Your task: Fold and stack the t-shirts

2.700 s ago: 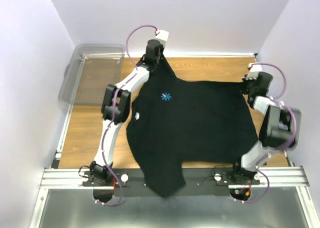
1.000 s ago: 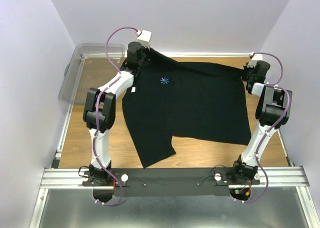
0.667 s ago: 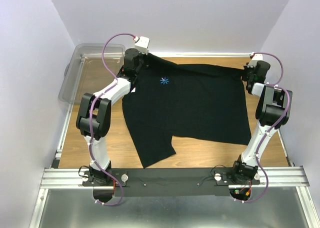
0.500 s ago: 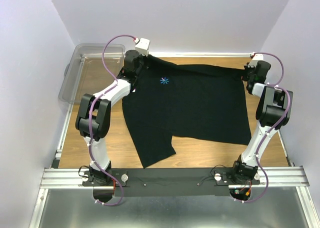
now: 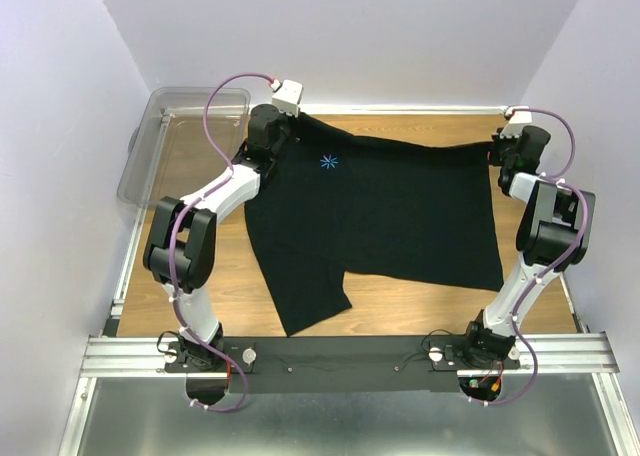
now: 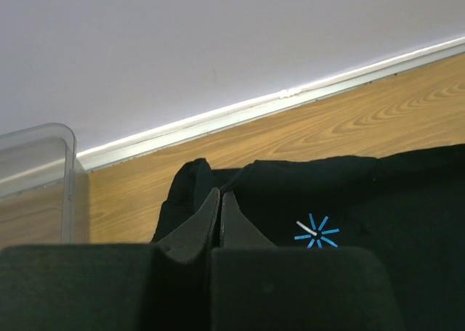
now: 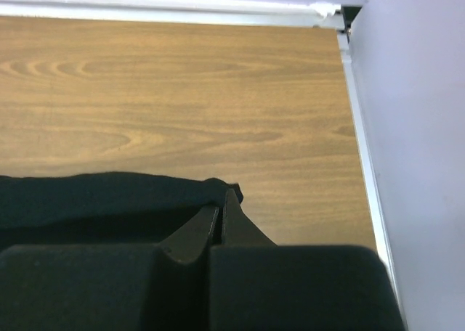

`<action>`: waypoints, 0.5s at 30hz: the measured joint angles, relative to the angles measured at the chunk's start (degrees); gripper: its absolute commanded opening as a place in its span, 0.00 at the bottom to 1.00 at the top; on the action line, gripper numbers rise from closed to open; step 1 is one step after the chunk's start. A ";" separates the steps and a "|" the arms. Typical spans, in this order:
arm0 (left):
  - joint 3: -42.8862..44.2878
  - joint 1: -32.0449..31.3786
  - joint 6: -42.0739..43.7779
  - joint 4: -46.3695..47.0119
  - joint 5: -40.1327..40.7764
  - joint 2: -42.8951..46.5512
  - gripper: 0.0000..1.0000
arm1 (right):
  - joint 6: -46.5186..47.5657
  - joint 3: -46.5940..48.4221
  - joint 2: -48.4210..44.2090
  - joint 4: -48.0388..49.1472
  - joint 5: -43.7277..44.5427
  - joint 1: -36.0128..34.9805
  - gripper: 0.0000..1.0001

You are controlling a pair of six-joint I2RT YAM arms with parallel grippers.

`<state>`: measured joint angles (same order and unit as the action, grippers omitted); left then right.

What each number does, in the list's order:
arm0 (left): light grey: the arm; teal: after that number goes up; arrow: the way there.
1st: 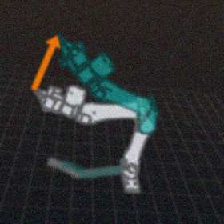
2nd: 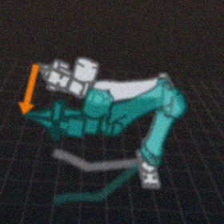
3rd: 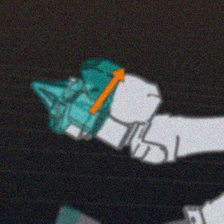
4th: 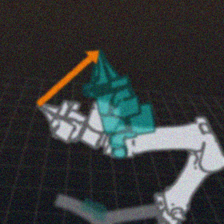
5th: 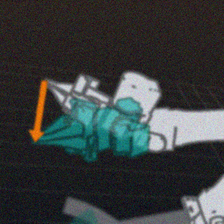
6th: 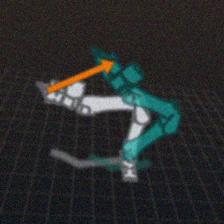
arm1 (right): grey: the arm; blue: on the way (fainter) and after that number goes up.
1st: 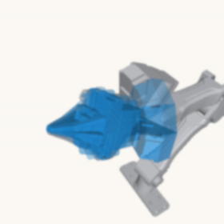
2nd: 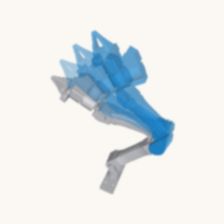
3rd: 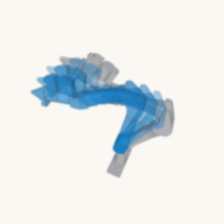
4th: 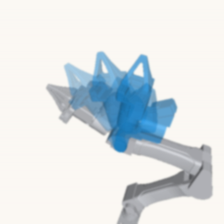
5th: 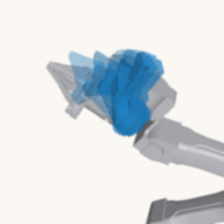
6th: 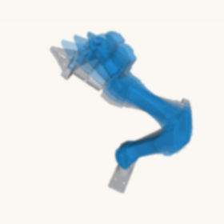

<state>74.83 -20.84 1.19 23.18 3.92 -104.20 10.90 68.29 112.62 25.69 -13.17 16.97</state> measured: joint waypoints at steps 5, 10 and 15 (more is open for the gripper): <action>-0.52 -0.28 0.00 -0.07 -0.22 1.22 0.00 | 1.01 -1.68 -0.26 -0.02 -0.07 0.26 0.01; -2.01 -0.39 0.00 -0.68 -0.50 2.01 0.00 | 1.25 -2.69 -0.52 -0.02 -0.04 0.68 0.01; -2.82 -0.66 0.00 -1.79 -0.50 2.58 0.00 | 1.31 -3.96 -0.90 -0.02 -0.04 0.79 0.01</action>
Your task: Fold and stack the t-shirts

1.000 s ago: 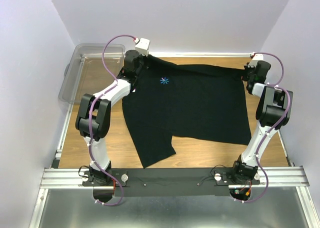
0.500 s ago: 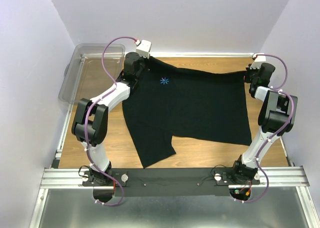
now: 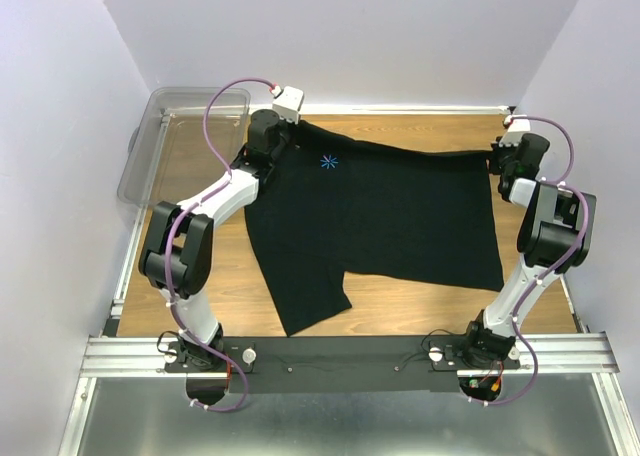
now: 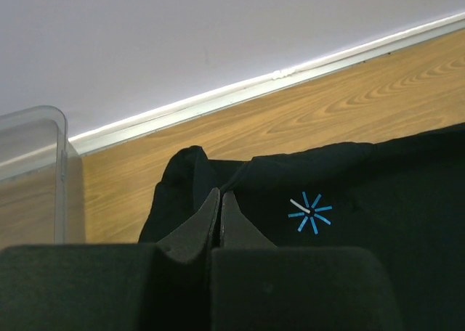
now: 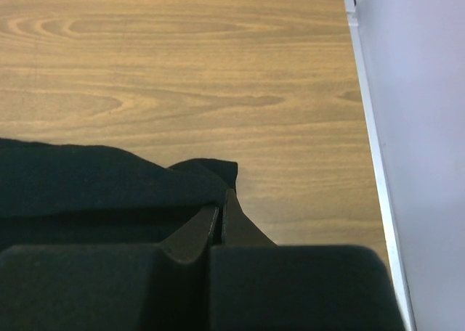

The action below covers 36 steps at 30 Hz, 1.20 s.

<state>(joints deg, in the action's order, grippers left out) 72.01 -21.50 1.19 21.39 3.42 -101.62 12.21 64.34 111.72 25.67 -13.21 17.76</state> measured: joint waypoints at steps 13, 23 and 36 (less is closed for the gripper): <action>-3.37 -2.16 -0.42 -0.94 0.02 4.13 0.00 | 0.31 -1.01 -0.11 0.00 0.02 0.37 0.00; -4.92 -3.50 -2.34 -1.16 0.92 4.96 0.00 | 0.96 -2.93 -0.74 0.00 0.00 0.57 0.01; -7.43 -3.50 -3.91 -1.40 1.77 5.01 0.00 | 3.63 -6.29 -2.03 0.00 0.04 0.70 0.00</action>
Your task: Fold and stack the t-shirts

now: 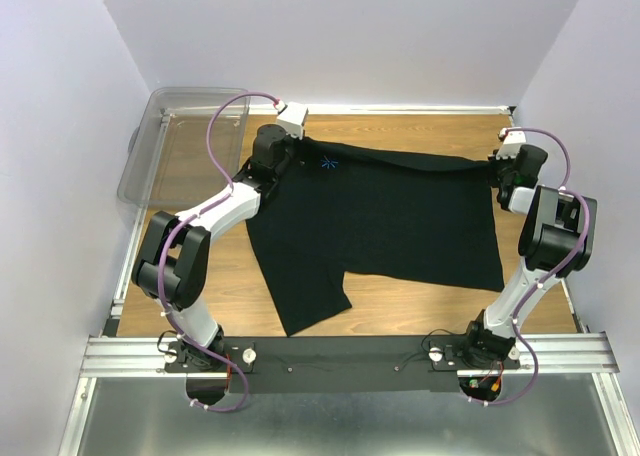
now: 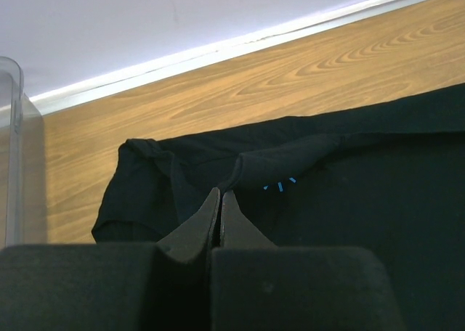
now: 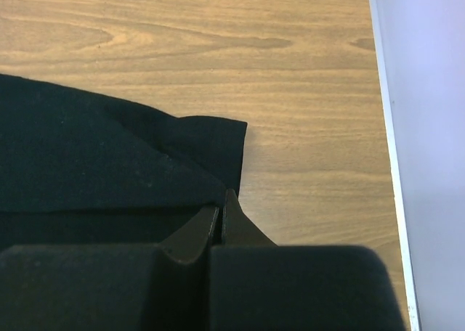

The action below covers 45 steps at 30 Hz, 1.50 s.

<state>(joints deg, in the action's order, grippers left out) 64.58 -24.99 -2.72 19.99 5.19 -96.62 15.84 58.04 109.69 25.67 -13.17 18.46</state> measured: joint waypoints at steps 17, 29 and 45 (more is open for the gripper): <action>-3.43 -1.20 -1.90 0.07 0.66 1.68 0.00 | 0.76 -0.11 0.02 -0.04 0.07 0.00 0.01; -6.91 -1.95 -3.78 0.09 1.75 3.41 0.00 | 0.76 -0.11 0.15 -0.24 0.46 0.00 0.01; -9.18 -3.15 -5.01 0.74 2.10 4.74 0.00 | 1.40 -0.11 0.55 -1.62 1.36 0.13 0.01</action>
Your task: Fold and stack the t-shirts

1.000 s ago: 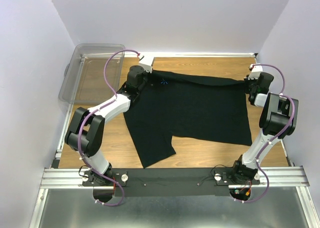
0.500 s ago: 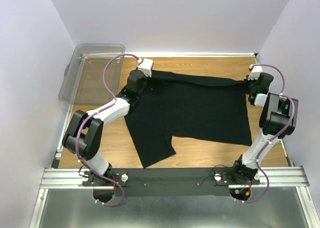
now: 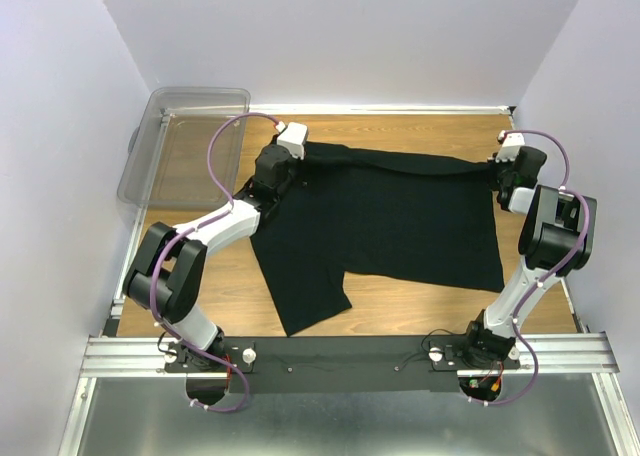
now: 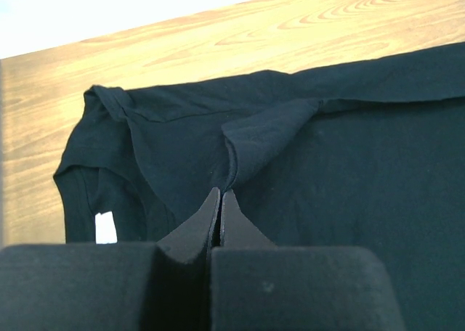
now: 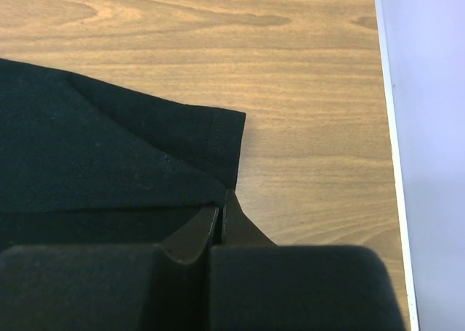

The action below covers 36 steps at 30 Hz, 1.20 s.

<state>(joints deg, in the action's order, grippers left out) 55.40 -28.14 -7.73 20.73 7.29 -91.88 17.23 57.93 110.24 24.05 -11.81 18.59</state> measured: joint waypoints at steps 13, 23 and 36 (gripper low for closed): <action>-4.02 -0.57 -0.94 1.16 0.87 1.99 0.00 | 0.31 0.02 1.22 -0.70 0.63 0.35 0.03; -5.29 -1.31 -1.60 2.29 0.87 1.99 0.00 | 0.94 0.13 1.75 -2.01 0.70 0.42 0.53; -6.80 -3.61 -1.86 3.17 0.87 1.99 0.00 | 1.95 0.50 0.48 -5.14 -0.17 0.74 0.87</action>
<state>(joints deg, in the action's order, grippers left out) 48.60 -31.75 -9.58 23.90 8.16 -89.89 19.18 58.43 110.72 18.92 -11.99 19.33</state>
